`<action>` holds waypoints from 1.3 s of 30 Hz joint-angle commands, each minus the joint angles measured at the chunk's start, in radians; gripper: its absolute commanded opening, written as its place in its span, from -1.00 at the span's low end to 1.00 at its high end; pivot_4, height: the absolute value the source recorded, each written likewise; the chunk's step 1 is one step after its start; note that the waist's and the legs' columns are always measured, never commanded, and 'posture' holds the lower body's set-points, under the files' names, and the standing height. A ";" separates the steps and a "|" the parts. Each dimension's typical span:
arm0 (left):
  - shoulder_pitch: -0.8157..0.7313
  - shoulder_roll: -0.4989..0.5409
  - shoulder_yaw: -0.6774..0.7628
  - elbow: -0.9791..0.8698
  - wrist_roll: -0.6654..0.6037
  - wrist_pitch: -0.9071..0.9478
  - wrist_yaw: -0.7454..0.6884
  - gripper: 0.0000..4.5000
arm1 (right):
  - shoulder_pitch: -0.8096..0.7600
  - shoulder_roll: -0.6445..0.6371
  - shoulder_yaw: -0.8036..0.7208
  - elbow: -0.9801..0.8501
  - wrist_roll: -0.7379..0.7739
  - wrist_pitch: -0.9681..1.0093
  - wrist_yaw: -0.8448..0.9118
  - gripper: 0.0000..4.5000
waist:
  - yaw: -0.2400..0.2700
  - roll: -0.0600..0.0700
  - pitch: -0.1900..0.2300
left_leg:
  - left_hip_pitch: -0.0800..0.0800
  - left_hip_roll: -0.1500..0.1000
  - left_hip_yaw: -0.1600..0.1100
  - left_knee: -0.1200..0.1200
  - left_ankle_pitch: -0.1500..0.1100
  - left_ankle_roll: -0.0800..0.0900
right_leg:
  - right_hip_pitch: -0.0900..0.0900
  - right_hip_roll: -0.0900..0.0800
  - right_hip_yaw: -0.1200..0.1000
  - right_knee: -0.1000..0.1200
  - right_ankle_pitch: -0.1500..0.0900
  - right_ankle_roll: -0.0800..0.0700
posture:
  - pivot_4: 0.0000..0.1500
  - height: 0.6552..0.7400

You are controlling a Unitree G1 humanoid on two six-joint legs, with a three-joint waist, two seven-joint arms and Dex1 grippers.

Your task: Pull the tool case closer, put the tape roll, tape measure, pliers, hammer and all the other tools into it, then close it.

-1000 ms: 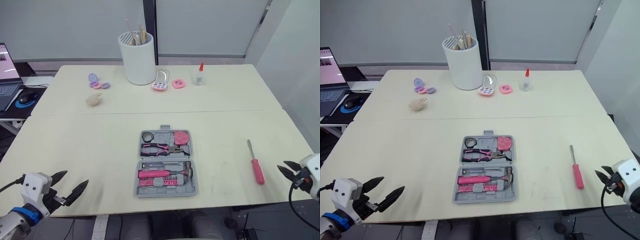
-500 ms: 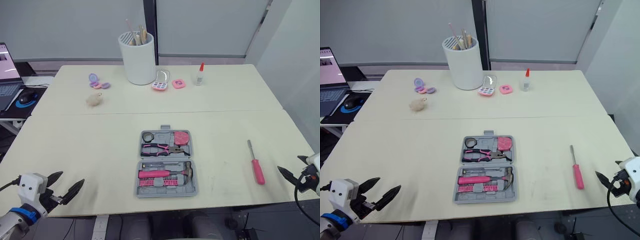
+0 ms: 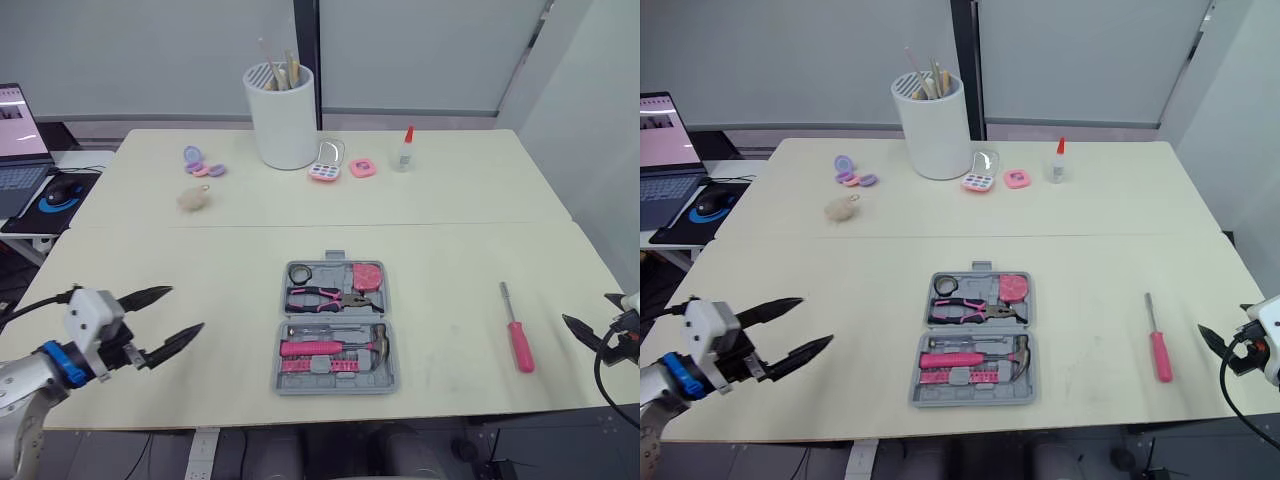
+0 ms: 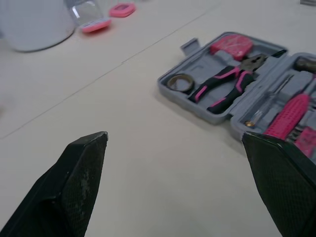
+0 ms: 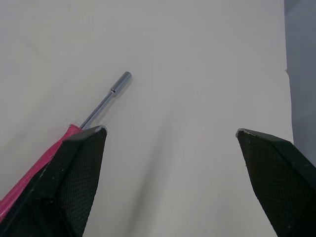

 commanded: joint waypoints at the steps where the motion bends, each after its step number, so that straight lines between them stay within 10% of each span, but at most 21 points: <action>1: -0.044 0.013 -0.071 -0.115 -0.026 0.009 -0.037 1.00 | 0.070 -0.010 -0.031 -0.116 0.048 0.048 0.039 0.99 | 0.000 0.000 0.000 | 0.000 0.000 0.000 0.000 0.000 0.000 | 0.000 0.000 0.000 0.000 0.000 0.000 | 1.00 0.92; 14: -0.178 0.038 -0.212 -0.244 -0.069 0.098 -0.086 1.00 | 0.000 -0.009 0.145 -0.281 0.067 0.402 -0.093 0.99 | -0.006 0.002 -0.001 | 0.001 0.000 0.000 0.001 0.000 0.000 | 0.001 0.003 0.001 0.001 0.000 0.000 | 1.00 0.92; 30: -0.169 0.012 -0.231 -0.241 -0.061 0.042 -0.106 1.00 | -0.276 0.151 0.317 -0.039 -0.017 0.530 -0.357 0.99 | -0.001 0.002 -0.001 | 0.000 -0.001 0.000 0.001 0.000 0.000 | 0.000 0.003 0.001 0.001 0.000 0.000 | 1.00 0.92; 39: -0.178 0.007 -0.239 -0.210 -0.042 0.014 -0.111 1.00 | -0.259 0.172 0.306 -0.070 -0.015 0.585 -0.392 0.00 | 0.001 0.002 -0.001 | 0.000 -0.001 -0.001 0.001 0.000 0.000 | 0.000 0.003 0.000 0.001 0.000 0.000 | 1.00 0.92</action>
